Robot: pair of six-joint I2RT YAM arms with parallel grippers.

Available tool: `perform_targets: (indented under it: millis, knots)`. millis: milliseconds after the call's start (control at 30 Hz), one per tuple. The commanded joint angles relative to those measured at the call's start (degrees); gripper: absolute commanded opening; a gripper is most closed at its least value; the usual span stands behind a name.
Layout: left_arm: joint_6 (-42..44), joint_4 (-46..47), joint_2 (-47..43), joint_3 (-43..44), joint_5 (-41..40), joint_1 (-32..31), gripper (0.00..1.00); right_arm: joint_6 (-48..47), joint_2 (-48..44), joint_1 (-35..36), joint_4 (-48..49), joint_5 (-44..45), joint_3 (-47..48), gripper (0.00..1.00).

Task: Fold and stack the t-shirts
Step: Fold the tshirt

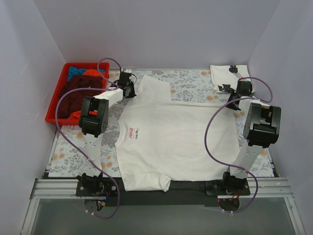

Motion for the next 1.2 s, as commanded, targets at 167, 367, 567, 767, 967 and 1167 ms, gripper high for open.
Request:
perform_targets:
  millis: [167,367,567,767,967,1167]
  knots:
    - [0.33,-3.41,-2.32,1.74,0.51,0.41,0.00,0.51,-0.60,-0.26,1.22,-1.21,3.20,0.01]
    - [-0.38,-3.33,-2.85,5.27,0.25,1.73,0.00,0.59,-1.30,-0.35,1.13,-1.56,4.17,0.01]
    - [-0.73,-3.41,-4.08,6.41,0.60,2.70,0.00,0.42,-1.74,-0.26,1.13,-1.04,5.14,0.01]
    - [-0.82,-3.33,-6.09,4.40,0.42,3.23,0.00,0.42,-2.44,-0.35,1.13,-1.56,4.35,0.01]
    - [-0.73,-2.89,-8.21,2.11,-0.54,3.49,0.00,-0.11,-4.63,-0.61,1.04,-0.25,2.50,0.01]
    - [-0.03,-2.36,-10.93,0.53,-1.60,3.67,0.00,0.59,-6.22,-0.96,0.78,-1.56,2.85,0.01]
